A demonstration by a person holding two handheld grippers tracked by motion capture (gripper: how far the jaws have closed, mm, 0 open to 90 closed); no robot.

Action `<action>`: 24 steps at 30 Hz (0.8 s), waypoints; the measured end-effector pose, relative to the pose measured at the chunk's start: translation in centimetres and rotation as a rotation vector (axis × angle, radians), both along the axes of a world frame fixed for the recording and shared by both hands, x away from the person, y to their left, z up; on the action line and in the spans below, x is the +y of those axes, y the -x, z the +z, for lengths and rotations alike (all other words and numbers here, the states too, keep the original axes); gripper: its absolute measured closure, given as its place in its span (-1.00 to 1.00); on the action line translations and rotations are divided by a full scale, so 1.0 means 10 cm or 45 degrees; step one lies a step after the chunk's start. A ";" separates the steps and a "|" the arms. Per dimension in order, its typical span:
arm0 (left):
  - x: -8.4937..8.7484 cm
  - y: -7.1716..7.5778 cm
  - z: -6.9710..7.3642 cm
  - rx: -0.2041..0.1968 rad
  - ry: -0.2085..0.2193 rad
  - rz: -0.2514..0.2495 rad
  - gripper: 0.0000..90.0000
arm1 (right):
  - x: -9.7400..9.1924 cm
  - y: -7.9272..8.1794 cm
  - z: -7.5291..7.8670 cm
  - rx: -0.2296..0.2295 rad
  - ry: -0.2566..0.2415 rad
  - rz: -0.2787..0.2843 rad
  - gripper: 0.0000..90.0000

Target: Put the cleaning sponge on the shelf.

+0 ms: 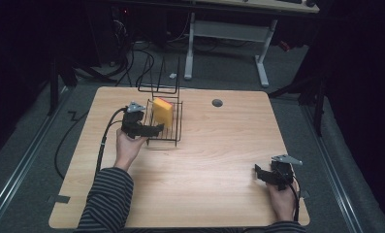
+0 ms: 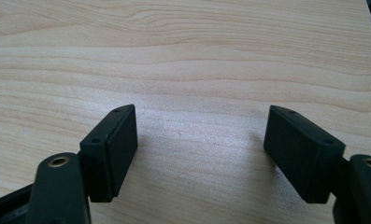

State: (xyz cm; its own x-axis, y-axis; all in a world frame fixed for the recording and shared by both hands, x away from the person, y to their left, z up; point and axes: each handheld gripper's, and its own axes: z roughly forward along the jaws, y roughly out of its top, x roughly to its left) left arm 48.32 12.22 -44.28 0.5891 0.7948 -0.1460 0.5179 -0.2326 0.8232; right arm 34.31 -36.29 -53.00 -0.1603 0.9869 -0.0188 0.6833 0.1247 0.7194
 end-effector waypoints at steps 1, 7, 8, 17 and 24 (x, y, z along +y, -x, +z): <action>0.00 0.00 0.00 0.000 0.000 0.000 -0.95 | 0.00 0.00 0.00 0.000 0.000 0.000 -0.42; 0.10 0.07 0.04 -0.020 0.004 0.015 -0.93 | 0.00 0.00 0.00 0.000 0.000 0.000 -0.42; 0.11 0.08 0.04 -0.024 0.011 0.020 -0.93 | 0.00 0.00 0.00 0.000 0.000 0.000 -0.42; 0.18 0.17 0.11 -0.035 0.016 0.012 -0.92 | 0.00 0.00 0.00 -0.001 0.000 0.000 -0.42; 0.21 0.23 0.14 -0.051 0.009 0.011 -0.91 | 0.00 0.00 0.00 0.000 0.000 0.000 -0.42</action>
State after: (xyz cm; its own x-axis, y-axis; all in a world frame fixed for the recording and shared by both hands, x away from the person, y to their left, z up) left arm 46.04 14.31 -42.89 0.5874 0.7991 -0.1280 0.4865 -0.2224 0.8449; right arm 34.31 -36.29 -53.00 -0.1603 0.9869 -0.0191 0.6831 0.1249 0.7196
